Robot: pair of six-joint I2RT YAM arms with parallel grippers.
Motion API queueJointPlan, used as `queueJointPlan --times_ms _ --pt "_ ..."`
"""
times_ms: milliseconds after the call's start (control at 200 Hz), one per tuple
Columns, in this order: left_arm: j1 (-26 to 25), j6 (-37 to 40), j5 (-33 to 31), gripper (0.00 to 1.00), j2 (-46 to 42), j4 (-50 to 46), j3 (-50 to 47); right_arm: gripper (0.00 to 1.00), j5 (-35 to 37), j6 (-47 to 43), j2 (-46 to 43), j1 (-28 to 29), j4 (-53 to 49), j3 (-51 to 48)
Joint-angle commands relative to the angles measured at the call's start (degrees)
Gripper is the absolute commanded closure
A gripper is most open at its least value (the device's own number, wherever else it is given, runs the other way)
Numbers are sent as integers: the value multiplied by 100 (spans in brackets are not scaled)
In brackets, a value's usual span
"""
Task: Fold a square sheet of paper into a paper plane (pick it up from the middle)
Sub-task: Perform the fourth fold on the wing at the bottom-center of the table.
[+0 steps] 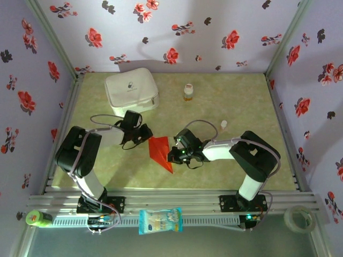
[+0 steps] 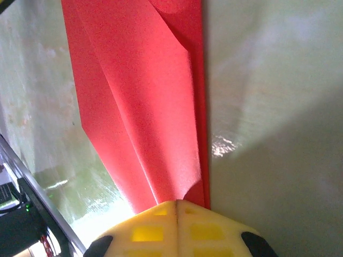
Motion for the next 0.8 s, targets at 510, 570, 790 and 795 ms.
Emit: queueJointPlan --times_ms 510,570,790,795 --pt "-1139 -117 363 88 -1307 438 -809 100 225 -401 13 -152 -1576 6" --pt "-1196 -114 396 88 -1130 548 -860 100 223 -385 12 -152 -1574 17" --pt "-1188 6 43 89 -583 587 -911 100 176 -355 -53 -154 -1554 28" --pt "-1183 11 22 89 -577 570 -909 100 169 -355 -56 -152 -1553 33"
